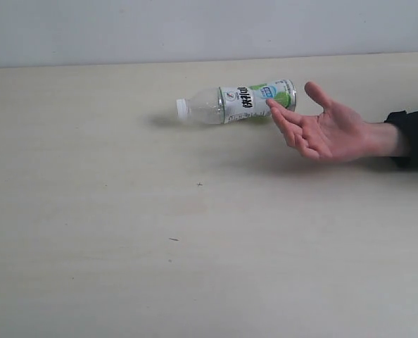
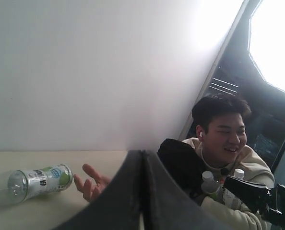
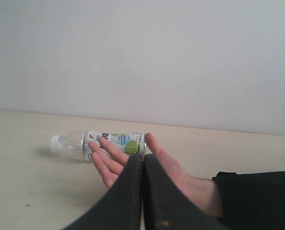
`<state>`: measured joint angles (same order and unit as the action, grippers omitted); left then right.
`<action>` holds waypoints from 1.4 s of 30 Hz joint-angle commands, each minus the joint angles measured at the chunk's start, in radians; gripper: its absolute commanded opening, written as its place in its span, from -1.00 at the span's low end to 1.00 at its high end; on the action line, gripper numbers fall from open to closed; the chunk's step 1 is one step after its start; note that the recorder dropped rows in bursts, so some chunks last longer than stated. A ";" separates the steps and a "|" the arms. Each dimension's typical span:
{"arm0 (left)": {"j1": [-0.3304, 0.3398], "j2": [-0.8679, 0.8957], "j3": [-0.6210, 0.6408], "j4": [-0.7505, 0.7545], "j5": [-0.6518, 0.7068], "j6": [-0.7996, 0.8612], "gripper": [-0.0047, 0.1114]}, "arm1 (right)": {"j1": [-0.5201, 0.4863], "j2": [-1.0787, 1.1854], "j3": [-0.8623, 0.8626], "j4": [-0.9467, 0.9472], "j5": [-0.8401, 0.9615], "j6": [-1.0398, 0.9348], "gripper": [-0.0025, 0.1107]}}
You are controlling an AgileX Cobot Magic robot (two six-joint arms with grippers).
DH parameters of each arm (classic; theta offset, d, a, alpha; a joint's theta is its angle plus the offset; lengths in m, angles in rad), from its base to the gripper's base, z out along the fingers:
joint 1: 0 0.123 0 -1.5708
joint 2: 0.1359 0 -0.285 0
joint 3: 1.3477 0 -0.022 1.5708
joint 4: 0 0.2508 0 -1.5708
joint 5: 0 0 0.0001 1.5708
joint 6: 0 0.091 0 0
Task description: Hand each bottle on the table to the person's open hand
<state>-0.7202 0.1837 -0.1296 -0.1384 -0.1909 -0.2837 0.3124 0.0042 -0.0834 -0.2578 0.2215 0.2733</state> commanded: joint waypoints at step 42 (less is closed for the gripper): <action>0.047 1.376 -1.086 -1.558 -0.494 2.383 -0.92 | 0.002 -0.004 0.007 0.004 -0.007 -0.001 -0.96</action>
<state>-0.6903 1.5119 -1.1615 -1.6382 -0.6892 2.0798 0.3124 0.0042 -0.0834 -0.2578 0.2215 0.2733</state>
